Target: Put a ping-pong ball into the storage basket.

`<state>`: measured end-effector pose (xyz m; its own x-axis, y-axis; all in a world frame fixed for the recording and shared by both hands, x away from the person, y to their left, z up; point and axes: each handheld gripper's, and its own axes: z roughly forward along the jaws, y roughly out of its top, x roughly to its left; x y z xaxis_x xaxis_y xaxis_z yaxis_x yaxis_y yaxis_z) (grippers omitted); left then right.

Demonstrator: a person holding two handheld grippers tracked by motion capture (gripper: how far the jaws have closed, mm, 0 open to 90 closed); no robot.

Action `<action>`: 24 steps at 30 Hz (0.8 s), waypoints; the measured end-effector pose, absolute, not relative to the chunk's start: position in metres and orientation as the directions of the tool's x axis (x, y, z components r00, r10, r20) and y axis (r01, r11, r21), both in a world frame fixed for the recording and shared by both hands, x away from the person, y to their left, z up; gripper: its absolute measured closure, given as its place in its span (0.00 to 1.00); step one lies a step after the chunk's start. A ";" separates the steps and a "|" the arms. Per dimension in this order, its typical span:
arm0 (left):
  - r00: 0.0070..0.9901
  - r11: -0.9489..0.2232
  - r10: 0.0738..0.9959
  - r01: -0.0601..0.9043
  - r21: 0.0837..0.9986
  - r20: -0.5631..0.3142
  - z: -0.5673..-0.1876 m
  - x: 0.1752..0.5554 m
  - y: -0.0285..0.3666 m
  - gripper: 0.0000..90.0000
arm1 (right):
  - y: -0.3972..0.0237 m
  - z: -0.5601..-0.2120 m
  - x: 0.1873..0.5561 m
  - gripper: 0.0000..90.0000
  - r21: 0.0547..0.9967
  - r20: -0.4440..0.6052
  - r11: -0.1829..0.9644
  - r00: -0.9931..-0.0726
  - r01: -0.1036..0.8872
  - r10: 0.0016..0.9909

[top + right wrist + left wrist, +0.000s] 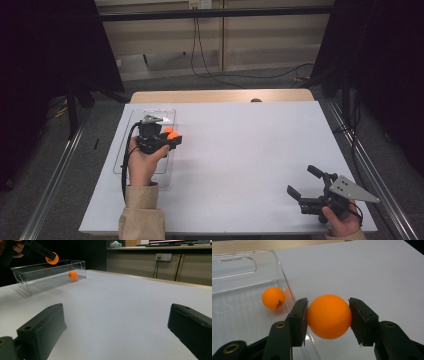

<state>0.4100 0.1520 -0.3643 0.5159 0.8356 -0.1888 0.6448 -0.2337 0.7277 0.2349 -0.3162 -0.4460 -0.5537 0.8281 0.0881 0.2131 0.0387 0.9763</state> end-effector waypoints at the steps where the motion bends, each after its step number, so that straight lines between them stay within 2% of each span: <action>1: 0.516 -0.234 0.836 0.645 0.728 -0.188 -0.364 0.410 0.152 0.57 | -0.316 -0.446 0.235 0.01 0.976 0.088 0.039 -0.554 0.213 0.828; 24: 0.509 -0.233 0.843 0.639 0.733 -0.176 -0.363 0.409 0.158 0.57 | -0.316 -0.446 0.235 0.01 0.977 0.088 0.038 -0.553 0.212 0.828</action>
<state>0.4092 0.1578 -0.3628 0.5086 0.8428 -0.1760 0.6394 -0.2329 0.7327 0.2348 -0.3163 -0.4458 -0.5534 0.8282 0.0883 0.2121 0.0377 0.9765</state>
